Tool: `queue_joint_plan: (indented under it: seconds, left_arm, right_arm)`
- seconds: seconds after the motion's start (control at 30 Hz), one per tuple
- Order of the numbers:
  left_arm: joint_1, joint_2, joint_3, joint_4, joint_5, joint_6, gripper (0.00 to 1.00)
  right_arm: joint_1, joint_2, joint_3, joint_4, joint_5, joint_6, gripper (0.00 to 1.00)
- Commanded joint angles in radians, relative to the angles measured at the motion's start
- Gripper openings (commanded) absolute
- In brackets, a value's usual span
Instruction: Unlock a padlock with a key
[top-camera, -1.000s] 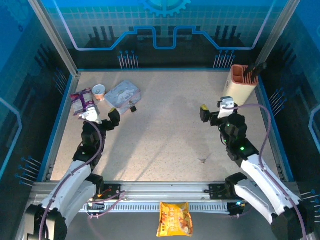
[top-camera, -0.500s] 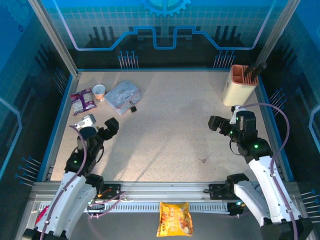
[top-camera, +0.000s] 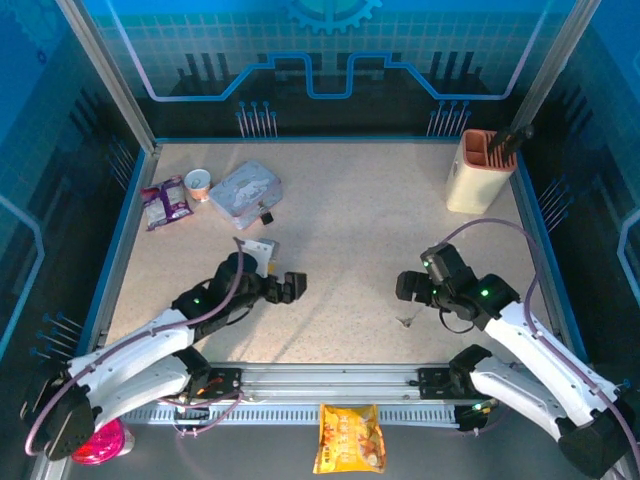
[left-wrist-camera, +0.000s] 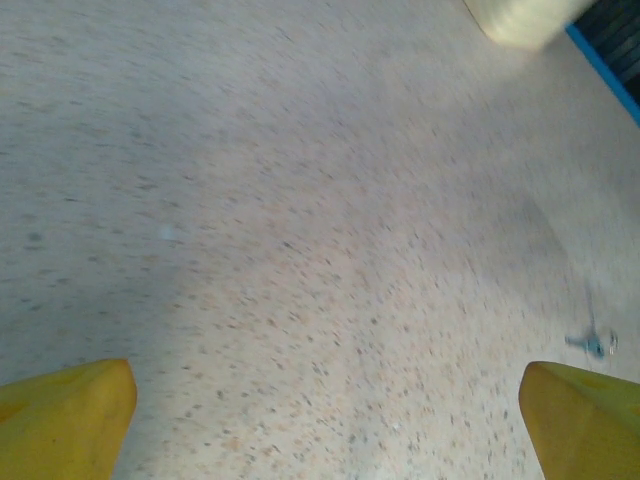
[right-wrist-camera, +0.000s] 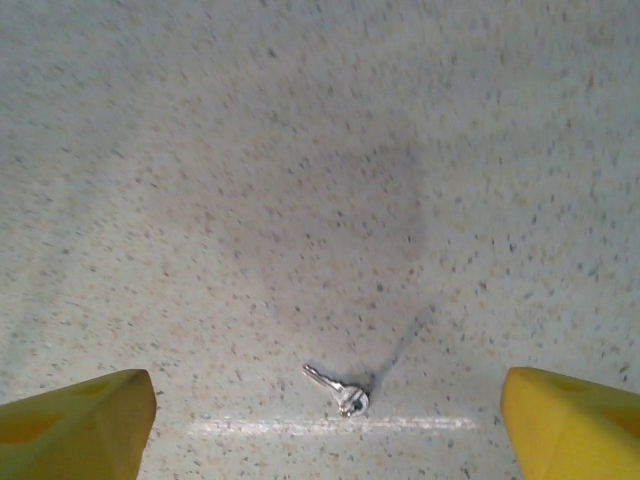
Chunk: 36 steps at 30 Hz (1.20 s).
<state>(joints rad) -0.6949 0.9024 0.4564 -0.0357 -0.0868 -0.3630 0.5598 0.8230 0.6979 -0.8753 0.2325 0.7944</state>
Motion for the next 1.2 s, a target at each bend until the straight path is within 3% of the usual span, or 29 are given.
queue_joint_plan:
  seconds: [0.0, 0.33, 0.7, 1.17]
  left_arm:
    - [-0.029, 0.033, -0.007, 0.113, -0.048, 0.088, 0.99]
    - [-0.038, 0.089, -0.010, 0.148, -0.085, 0.072, 0.99]
    - [-0.045, 0.128, -0.002, 0.162, -0.079, 0.062, 0.99]
    - [-0.056, 0.161, 0.013, 0.159, -0.088, 0.066, 0.99]
  right_arm:
    - [0.043, 0.019, -0.052, -0.044, 0.016, 0.135, 0.87]
    - [0.120, 0.055, -0.195, 0.100, -0.004, 0.317, 0.65]
    - [0.146, 0.081, -0.280, 0.219, -0.012, 0.377, 0.44]
    - [0.163, 0.125, -0.322, 0.302, -0.027, 0.397, 0.36]
